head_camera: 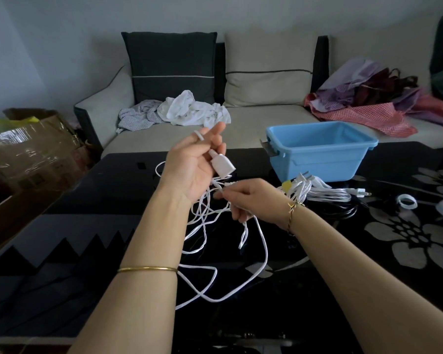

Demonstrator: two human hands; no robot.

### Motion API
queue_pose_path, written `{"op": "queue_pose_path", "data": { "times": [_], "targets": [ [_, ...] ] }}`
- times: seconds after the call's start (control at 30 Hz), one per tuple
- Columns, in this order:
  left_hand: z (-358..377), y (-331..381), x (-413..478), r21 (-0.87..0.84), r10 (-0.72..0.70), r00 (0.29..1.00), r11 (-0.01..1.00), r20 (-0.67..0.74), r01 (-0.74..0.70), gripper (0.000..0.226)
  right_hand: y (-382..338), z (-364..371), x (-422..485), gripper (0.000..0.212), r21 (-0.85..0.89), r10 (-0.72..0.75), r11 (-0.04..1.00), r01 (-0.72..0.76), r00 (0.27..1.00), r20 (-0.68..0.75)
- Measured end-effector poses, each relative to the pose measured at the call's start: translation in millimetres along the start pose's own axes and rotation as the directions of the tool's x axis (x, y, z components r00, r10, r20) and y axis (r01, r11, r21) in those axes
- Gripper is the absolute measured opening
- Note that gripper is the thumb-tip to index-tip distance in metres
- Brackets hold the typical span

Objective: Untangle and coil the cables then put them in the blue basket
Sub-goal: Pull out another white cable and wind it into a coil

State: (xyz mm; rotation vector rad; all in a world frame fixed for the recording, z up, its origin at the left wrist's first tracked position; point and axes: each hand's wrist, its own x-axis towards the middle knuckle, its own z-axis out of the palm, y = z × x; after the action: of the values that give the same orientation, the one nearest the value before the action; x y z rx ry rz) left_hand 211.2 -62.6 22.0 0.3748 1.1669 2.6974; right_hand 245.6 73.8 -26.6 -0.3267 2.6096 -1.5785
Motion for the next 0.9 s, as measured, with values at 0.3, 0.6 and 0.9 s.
{"op": "queue_pose_path", "data": {
  "times": [0.3,0.6,0.9],
  "targets": [
    [-7,-5,1,0.356,0.133,0.982,0.931,-0.131,-0.078,0.016,-21,-19,-18,0.026,-0.272,-0.021,0.962,0.04,0.997,0.074],
    [-6,-14,0,0.576,0.234,0.972,0.793,0.008,-0.196,0.025,-25,-17,-19,0.02,-0.321,-0.031,0.946,0.036,0.999,0.019],
    [-15,-27,-4,0.906,-0.013,0.977,0.378,0.212,-0.191,0.04,-22,-38,-15,0.013,-0.039,-0.156,0.987,0.154,0.895,-0.417]
  ]
}}
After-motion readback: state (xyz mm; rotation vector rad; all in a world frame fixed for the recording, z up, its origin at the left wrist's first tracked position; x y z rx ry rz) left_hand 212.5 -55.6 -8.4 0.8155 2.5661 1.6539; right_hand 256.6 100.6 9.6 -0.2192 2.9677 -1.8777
